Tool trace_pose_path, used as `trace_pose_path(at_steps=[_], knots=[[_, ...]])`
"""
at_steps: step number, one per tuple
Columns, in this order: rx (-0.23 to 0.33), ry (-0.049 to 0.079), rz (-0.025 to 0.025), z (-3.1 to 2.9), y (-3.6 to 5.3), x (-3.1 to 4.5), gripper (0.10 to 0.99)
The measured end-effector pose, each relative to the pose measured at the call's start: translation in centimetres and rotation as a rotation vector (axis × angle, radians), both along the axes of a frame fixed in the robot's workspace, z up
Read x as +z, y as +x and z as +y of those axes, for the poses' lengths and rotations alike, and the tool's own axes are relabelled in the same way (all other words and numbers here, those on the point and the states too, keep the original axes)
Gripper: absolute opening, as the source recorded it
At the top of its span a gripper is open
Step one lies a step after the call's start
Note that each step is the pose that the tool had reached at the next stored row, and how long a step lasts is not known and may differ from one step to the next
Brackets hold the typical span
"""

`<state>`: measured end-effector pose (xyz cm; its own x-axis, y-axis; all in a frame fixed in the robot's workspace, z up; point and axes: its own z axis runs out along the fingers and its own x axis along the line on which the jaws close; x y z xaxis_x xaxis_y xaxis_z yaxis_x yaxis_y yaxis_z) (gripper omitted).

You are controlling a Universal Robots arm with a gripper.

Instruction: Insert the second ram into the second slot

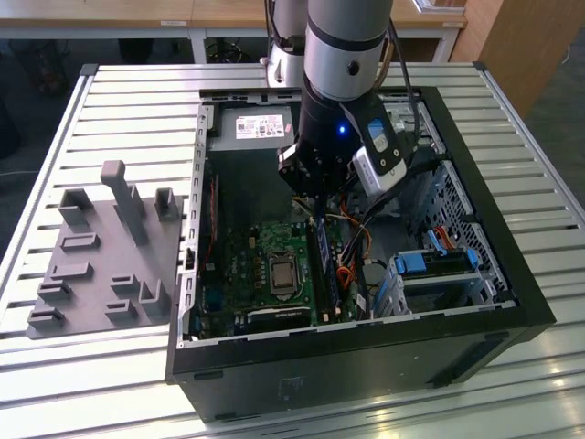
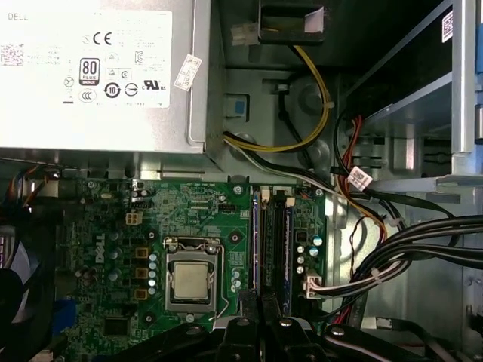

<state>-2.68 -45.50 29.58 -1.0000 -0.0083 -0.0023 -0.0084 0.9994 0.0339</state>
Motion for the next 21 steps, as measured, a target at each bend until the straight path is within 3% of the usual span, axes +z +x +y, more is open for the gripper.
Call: trace_pose_path(at_steps=[21], knots=[[0.000,0.000,0.0011,0.00,0.00,-0.90,0.137]])
